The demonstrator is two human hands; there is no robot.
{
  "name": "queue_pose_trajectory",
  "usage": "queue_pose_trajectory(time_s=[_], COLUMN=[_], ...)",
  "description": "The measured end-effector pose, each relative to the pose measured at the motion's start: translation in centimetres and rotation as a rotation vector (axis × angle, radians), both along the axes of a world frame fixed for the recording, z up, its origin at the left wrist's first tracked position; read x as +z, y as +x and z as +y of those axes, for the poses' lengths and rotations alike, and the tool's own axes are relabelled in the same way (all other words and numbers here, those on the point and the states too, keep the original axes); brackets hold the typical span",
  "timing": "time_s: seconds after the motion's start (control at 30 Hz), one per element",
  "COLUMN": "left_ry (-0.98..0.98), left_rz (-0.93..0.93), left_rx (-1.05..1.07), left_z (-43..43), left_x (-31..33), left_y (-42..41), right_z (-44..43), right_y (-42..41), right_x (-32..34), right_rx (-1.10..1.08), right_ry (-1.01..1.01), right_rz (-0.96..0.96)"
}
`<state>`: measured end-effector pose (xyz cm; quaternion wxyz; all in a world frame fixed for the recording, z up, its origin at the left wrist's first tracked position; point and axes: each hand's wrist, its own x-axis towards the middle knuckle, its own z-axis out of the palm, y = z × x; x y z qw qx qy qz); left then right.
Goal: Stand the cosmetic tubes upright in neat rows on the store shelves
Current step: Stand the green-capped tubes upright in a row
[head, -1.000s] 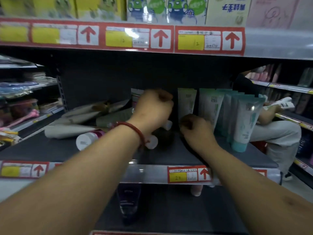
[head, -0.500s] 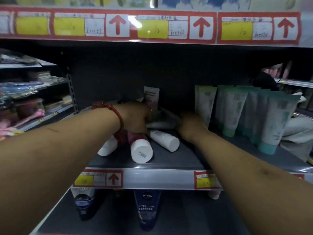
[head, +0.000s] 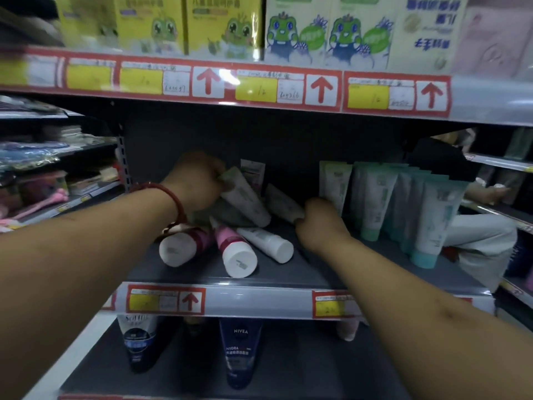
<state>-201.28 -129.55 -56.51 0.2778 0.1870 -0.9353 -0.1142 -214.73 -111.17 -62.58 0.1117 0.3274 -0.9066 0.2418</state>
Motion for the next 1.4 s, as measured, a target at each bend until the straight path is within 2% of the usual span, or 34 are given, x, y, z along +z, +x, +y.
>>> queue_pose_trajectory(time_s=[0.1, 0.23, 0.3, 0.43, 0.5, 0.57, 0.63, 0.8, 0.87, 0.93, 1.13, 1.3, 1.4], left_ry=[0.191, 0.622, 0.742, 0.776, 0.726, 0.633, 0.599, 0.536, 0.450, 0.446, 0.627, 0.460, 0.483], left_rz=[0.152, 0.361, 0.426, 0.478, 0.479, 0.451, 0.430, 0.374, 0.357, 0.355, 0.338, 0.060, 0.011], left_rx=[-0.009, -0.135, -0.174, -0.143, -0.109, -0.078, -0.077, -0.153, -0.164, -0.205, -0.313, -0.366, -0.369], left_z=[1.2, 3.1, 4.3, 6.2, 6.8, 7.2, 7.5, 8.3, 8.5, 8.7, 8.7, 8.4, 8.0], left_x=[1.2, 1.8, 1.6, 1.1, 0.8, 0.5, 0.2, -0.8, -1.8, -2.6, -3.7, -4.5, -4.9], left_y=[0.7, 1.1, 1.0, -0.5, -1.5, -2.5, -3.3, -5.4, -6.2, -6.8, -7.0, -6.0, -6.0], right_z=[1.6, 4.2, 5.6, 7.4, 7.8, 8.2, 8.6, 9.0, 8.9, 8.8, 8.2, 7.9, 7.6], right_y=[0.7, 1.6, 1.9, 1.9, 1.4, 1.0, 0.7, -1.2, -2.0, -2.5, -3.8, -4.9, -5.3], right_x=[0.7, 1.0, 0.8, -0.3, -0.8, -1.0, -0.9, -1.6, -2.1, -2.7, -3.5, -3.8, -3.9], right_rx=[0.008, -0.015, -0.008, 0.027, 0.117, 0.200, 0.213, 0.057, 0.038, 0.032, 0.010, -0.017, -0.012], right_ry=[-0.130, -0.324, -0.413, -0.693, -0.883, -1.001, -0.983, -0.699, -0.624, -0.541, -0.387, -0.384, -0.383], right_rz=[-0.114, -0.309, -0.389, -0.666, -0.882, -0.984, -0.912, -0.465, -0.364, -0.296, -0.225, -0.246, -0.249])
